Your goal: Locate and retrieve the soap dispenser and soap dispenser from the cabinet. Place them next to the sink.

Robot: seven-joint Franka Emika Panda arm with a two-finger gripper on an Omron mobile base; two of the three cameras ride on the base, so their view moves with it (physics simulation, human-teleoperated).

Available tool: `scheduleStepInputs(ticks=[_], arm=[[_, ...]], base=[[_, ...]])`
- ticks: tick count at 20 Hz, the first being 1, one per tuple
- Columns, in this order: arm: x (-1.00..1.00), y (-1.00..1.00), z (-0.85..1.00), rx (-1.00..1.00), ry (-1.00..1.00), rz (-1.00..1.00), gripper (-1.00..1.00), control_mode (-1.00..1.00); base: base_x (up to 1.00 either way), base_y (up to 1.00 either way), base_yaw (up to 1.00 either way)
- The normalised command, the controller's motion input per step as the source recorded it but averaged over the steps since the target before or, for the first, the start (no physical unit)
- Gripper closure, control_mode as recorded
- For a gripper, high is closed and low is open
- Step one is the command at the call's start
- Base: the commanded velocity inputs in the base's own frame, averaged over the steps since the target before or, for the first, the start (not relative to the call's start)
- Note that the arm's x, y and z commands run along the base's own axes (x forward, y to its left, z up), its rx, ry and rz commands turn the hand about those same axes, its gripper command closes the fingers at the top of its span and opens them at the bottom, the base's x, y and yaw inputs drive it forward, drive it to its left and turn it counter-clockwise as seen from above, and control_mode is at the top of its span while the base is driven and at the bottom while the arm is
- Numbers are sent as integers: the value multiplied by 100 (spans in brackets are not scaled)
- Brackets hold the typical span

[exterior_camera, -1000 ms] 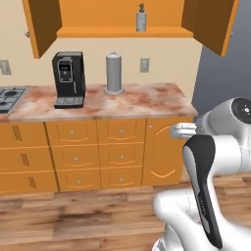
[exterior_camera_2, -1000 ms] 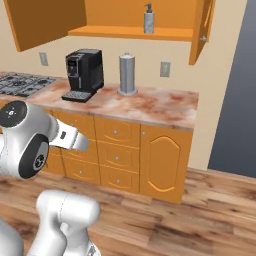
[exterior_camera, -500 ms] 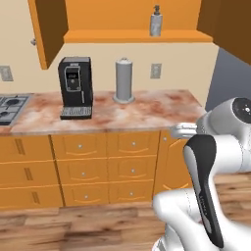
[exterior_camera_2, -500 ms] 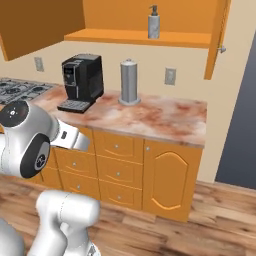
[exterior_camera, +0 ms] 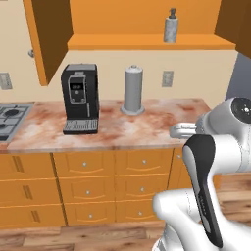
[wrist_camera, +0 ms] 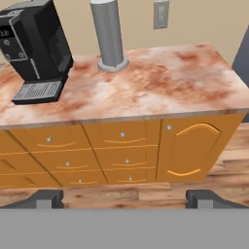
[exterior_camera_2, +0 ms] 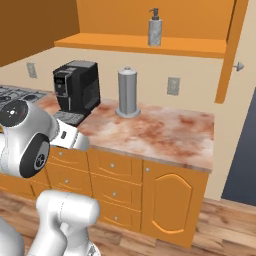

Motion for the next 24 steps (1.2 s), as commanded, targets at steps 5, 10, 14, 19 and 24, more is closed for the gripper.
scheduleStepInputs(ticks=[5, 10, 14, 19, 24], arm=[[0, 0, 0, 0, 0, 0, -100, 100], [0, 0, 0, 0, 0, 0, -100, 100], [0, 0, 0, 0, 0, 0, -100, 100], [0, 0, 0, 0, 0, 0, -100, 100], [0, 0, 0, 0, 0, 0, -100, 100]], base=[[52, 6, 2], [25, -5, -7], [19, 0, -24], [10, 18, -13], [19, 35, -12]])
